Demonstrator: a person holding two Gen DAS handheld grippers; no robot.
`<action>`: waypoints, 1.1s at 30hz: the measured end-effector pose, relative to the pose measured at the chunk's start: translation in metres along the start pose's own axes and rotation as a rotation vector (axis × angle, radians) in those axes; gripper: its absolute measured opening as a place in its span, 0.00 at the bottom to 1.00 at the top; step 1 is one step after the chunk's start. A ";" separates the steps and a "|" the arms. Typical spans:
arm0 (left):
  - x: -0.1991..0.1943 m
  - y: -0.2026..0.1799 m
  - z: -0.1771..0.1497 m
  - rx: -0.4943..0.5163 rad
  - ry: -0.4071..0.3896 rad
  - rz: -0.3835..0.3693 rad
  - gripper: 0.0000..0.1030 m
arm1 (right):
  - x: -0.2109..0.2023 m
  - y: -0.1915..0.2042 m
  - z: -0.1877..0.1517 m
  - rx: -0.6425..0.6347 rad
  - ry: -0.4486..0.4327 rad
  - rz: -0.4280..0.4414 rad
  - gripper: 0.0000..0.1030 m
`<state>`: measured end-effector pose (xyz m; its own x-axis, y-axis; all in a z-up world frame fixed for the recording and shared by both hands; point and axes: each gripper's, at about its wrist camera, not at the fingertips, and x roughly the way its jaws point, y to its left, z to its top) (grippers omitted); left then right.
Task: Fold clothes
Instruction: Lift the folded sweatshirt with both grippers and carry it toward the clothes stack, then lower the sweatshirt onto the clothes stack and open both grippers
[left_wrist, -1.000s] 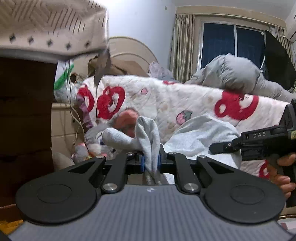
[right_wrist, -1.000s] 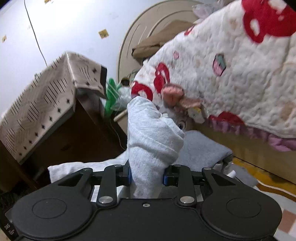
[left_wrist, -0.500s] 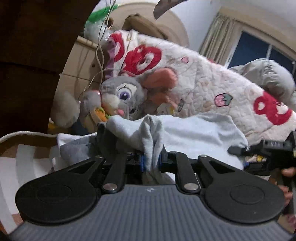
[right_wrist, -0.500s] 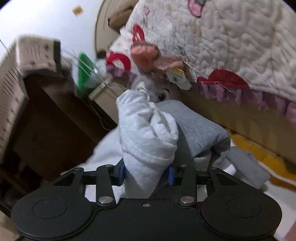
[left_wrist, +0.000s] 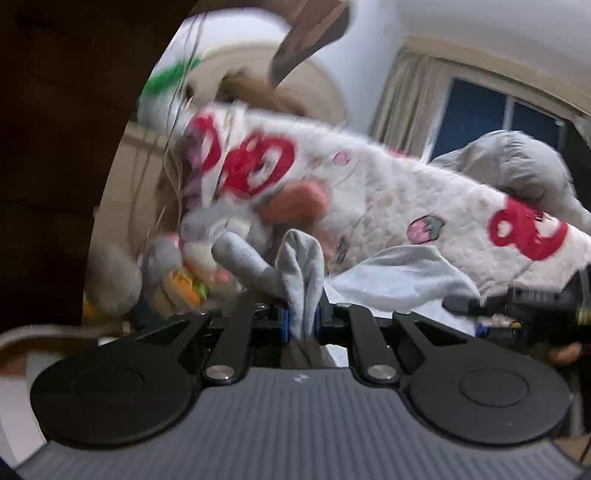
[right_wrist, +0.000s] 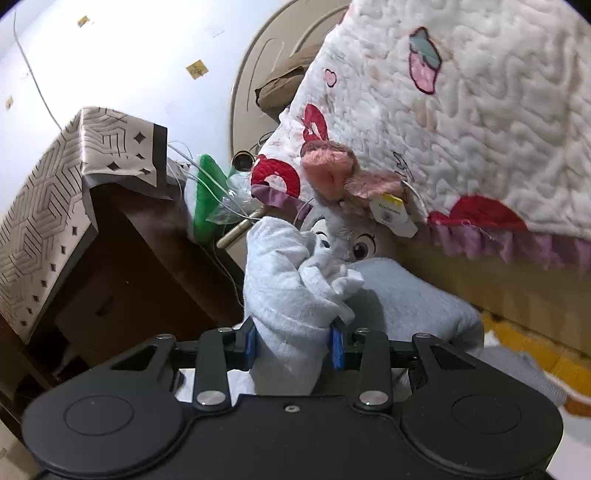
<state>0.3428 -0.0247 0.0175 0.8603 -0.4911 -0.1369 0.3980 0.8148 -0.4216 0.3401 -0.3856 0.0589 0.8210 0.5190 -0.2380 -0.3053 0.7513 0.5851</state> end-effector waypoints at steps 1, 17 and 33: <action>0.005 0.006 -0.001 -0.042 0.035 0.012 0.12 | 0.007 -0.005 0.002 -0.034 0.042 -0.054 0.54; 0.008 -0.001 0.010 -0.067 0.111 0.008 0.13 | 0.022 0.073 0.026 -0.588 0.103 -0.276 0.69; -0.019 0.014 0.003 -0.084 0.013 0.168 0.18 | 0.069 -0.029 0.039 0.023 0.078 -0.191 0.27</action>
<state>0.3329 -0.0032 0.0172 0.9082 -0.3543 -0.2229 0.2204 0.8575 -0.4649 0.4240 -0.3876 0.0557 0.8226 0.3990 -0.4051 -0.1362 0.8300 0.5409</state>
